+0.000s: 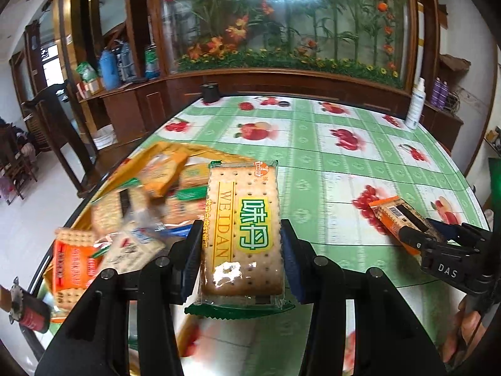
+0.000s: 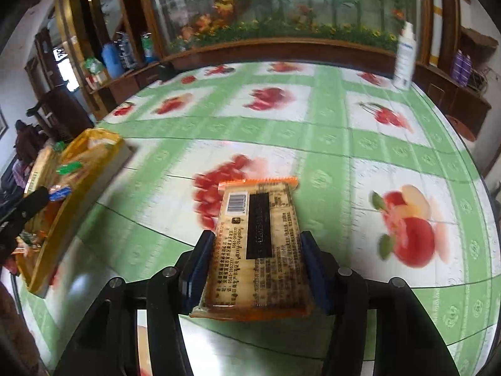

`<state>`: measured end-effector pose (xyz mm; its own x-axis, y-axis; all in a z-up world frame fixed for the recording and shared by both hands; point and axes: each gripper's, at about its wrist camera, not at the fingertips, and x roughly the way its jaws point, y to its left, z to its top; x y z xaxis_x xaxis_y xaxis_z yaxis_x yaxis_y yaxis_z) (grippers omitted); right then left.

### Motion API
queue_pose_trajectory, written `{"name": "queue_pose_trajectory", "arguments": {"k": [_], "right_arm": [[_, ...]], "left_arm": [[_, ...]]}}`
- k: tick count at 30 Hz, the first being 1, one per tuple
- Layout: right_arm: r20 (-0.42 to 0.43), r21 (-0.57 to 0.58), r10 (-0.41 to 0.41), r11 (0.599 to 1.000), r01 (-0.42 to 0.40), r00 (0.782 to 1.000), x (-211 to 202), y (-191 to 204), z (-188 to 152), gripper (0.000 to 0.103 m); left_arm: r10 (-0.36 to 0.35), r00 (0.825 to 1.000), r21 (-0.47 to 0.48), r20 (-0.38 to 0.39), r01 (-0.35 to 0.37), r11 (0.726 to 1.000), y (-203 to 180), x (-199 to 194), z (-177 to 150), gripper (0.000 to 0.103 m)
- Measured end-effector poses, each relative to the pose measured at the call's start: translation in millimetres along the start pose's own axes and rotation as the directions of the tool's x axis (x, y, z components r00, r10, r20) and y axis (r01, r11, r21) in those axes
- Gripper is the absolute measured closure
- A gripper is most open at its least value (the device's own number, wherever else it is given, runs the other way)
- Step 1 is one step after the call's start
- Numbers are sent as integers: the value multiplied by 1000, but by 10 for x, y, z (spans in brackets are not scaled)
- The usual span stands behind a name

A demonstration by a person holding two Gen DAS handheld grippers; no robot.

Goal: Organize snacks
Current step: 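Carry WEIDAN pack in left tool and cracker pack in right tool to tray, then lower both packs into the tray and open both tools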

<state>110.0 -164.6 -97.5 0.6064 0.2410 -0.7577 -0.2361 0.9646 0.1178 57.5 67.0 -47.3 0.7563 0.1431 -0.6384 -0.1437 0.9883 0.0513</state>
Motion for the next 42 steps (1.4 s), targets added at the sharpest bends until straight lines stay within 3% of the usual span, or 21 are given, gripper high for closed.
{"name": "queue_pose_trajectory", "arguments": {"k": [14,26,42], "right_arm": [[14,-149,171,975,-167,985,-20,1120,229,47],[30,-201,267,945,-256,963,-30,1680,544,47],[-4,-240,354,908,-344,935,308,2370,838,47]], "left_arm": [[73,997,-92,-1,-73,993,629,-10,-111,58],[123,992,-189,7,-120,975,1212,-77,-114,58],[136,991,-169,-15,-136,976,1322,60,-35,58]]}}
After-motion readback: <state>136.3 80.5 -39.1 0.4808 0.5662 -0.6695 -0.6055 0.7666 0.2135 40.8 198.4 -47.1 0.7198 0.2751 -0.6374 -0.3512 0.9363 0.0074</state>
